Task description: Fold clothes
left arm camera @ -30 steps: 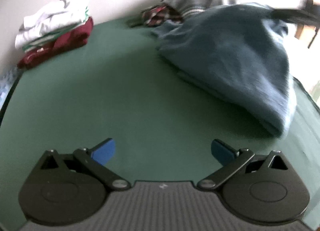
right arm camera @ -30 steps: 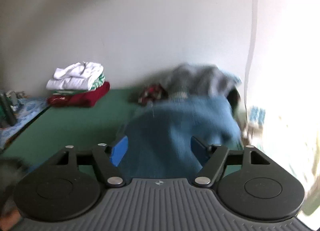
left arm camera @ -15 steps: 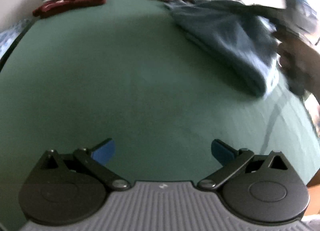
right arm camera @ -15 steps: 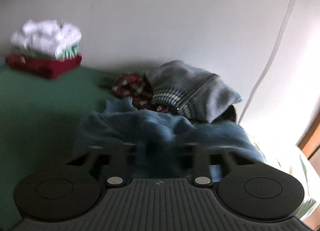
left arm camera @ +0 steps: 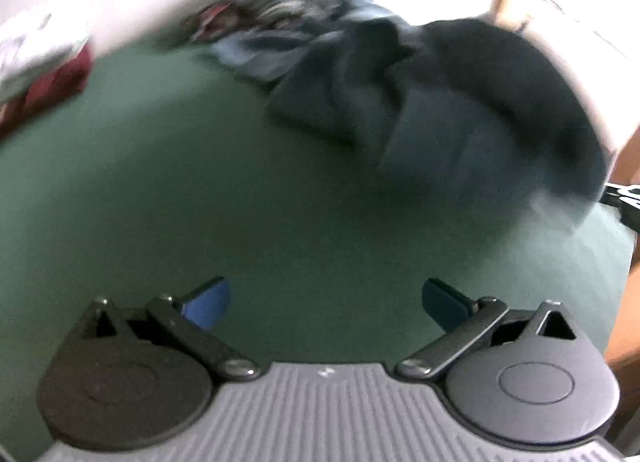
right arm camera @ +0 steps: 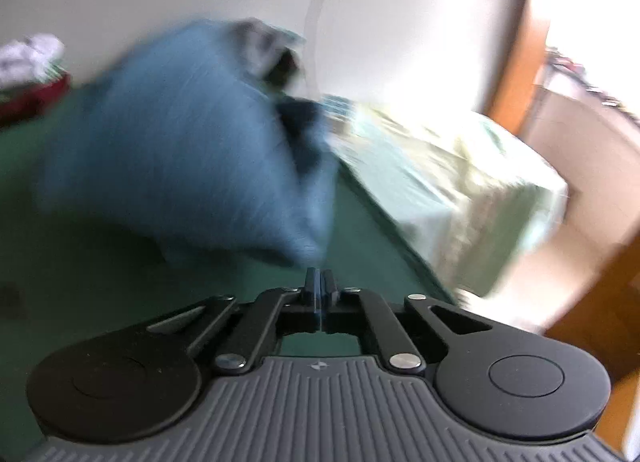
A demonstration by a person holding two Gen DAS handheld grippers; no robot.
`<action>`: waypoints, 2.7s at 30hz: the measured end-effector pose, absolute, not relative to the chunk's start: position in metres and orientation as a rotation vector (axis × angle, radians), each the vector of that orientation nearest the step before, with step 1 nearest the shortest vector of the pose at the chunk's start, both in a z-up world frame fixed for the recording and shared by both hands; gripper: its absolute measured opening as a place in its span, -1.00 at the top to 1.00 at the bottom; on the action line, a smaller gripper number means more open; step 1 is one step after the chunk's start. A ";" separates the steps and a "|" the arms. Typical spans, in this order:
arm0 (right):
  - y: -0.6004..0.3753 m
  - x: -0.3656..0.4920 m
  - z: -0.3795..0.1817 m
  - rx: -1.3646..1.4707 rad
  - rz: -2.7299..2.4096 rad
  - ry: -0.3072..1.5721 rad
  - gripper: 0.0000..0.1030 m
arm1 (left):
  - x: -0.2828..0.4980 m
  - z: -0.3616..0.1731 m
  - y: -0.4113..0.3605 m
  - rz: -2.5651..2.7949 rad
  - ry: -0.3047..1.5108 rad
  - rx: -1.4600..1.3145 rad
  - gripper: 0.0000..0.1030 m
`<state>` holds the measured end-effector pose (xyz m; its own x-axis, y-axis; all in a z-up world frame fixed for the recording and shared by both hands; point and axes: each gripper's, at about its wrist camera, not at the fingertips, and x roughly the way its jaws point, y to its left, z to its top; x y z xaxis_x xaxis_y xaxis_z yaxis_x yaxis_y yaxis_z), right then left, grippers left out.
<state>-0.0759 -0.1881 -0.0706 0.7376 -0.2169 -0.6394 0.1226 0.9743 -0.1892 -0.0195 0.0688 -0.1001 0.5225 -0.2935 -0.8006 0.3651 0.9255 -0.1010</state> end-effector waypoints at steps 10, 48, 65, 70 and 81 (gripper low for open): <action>-0.139 -0.083 -0.035 -0.031 0.030 0.576 -0.45 | -0.009 -0.095 0.063 -0.449 0.890 0.173 -0.98; -0.279 -0.048 -0.025 -0.411 0.329 0.536 -0.51 | 0.037 -0.085 -0.006 -0.245 0.784 0.298 -0.98; -0.281 0.003 -0.048 -0.159 0.425 0.695 0.54 | -0.003 -0.131 -0.046 -0.357 0.518 1.141 -0.99; -0.286 0.003 -0.049 -0.109 0.387 0.707 0.54 | 0.020 -0.139 -0.052 -0.385 0.451 1.274 -0.96; -0.282 0.010 -0.056 -0.089 0.330 0.691 0.32 | 0.056 -0.145 -0.063 -0.378 0.441 1.369 0.60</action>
